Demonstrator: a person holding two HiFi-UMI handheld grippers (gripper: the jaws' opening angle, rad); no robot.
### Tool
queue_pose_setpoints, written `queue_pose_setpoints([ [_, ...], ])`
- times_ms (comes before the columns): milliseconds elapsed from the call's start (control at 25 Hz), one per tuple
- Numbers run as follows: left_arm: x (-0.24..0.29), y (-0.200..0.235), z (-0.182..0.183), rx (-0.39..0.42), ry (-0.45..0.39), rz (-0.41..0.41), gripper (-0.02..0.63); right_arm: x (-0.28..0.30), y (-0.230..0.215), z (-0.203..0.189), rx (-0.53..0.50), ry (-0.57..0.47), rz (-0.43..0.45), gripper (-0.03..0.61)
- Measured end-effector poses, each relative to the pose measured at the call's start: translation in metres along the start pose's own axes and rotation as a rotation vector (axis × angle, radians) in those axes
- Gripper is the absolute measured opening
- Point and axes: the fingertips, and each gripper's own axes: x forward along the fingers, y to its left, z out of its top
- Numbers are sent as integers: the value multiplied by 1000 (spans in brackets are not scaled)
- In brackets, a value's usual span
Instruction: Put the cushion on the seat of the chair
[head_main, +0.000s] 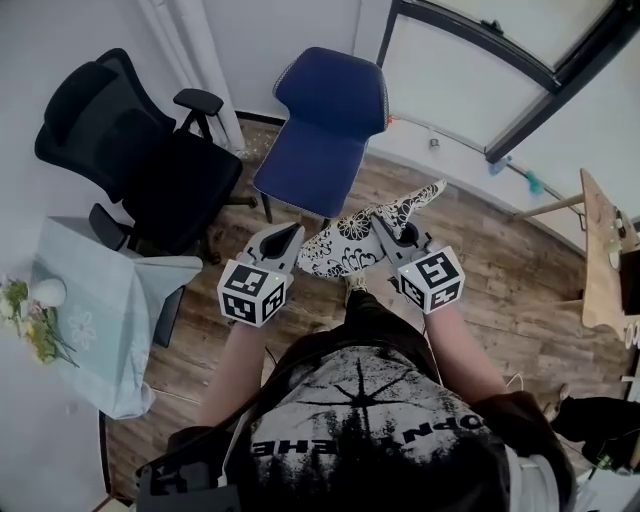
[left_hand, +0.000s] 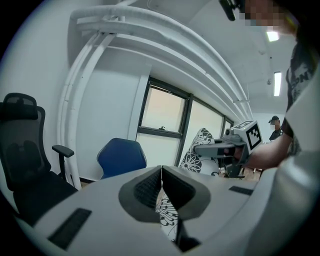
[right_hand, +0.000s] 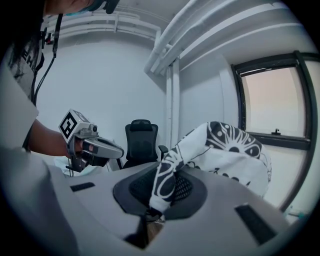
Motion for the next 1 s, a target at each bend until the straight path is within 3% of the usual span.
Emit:
queue_pose_setpoints([
  [400, 47, 41, 26, -27, 16, 66, 17, 54, -52, 12, 12, -3, 76, 28],
  [640, 80, 64, 49, 7, 12, 132, 17, 85, -91, 25, 3, -5, 131, 28],
  [1000, 128, 90, 66, -41, 23, 203, 17, 131, -139, 32, 1, 17, 228, 28],
])
